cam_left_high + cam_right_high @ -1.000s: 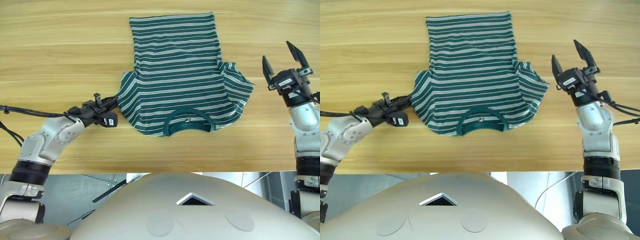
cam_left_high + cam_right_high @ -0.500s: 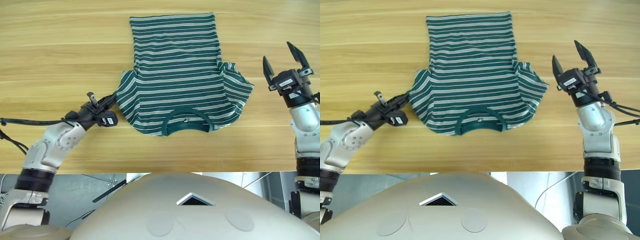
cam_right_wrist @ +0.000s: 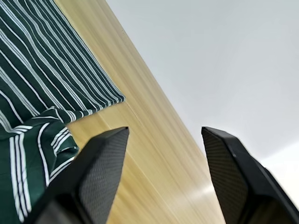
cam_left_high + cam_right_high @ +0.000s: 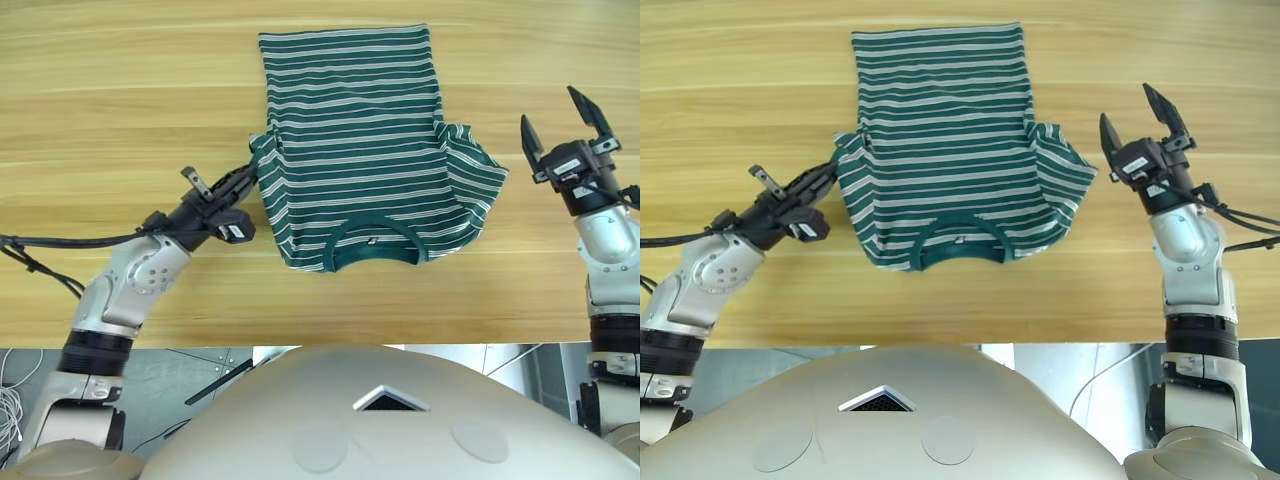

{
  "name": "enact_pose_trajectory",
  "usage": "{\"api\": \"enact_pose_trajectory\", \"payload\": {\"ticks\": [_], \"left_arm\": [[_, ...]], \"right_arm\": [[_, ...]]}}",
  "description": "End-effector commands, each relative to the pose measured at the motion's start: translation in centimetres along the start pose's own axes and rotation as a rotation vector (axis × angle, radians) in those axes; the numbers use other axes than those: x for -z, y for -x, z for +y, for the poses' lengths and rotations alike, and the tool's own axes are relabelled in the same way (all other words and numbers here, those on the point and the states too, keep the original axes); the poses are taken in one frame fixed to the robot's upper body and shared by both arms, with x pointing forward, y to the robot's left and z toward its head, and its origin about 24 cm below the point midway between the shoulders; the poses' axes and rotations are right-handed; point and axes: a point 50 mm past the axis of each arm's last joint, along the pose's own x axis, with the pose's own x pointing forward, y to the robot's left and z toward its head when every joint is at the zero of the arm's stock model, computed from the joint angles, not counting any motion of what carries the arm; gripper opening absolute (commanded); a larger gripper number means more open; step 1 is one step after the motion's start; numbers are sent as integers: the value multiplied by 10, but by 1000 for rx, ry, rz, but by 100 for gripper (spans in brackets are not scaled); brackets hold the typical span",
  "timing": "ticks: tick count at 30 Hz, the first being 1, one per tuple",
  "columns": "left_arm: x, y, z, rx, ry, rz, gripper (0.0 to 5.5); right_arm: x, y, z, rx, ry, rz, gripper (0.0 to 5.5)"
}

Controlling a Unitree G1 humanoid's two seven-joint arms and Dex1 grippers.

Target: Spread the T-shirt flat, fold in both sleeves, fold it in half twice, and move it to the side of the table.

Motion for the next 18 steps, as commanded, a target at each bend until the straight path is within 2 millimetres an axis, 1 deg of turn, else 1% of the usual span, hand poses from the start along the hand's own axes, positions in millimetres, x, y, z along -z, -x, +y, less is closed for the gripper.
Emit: {"api": "enact_pose_trajectory", "payload": {"ticks": [1, 6, 8, 10, 11, 12, 13, 18], "left_arm": [[-4, -9, -22, 126, 17, -45, 3], [-4, -12, -44, 251, 39, -63, 3], [-2, -11, -52, 299, 39, -56, 3], [-4, -11, -56, 324, 65, -73, 3], [-7, -12, -58, 320, 87, -88, 33], [-9, -14, -58, 315, 103, -100, 45], [-10, -17, -59, 303, 118, -101, 71], [-7, -25, -62, 272, 184, -71, 150]], "right_arm": [[-1, -3, 0, 3, -12, -7, 286], [-2, -3, -1, 7, -11, -10, 286], [-2, -4, -1, 7, -11, -11, 286], [-2, -3, -1, 8, -10, -9, 286], [-2, -3, -1, 7, -10, -8, 286], [-2, -4, -1, 7, -11, -8, 286], [-2, -4, 0, 6, -12, -10, 286], [-2, -7, 0, 0, -12, -16, 286]]}}
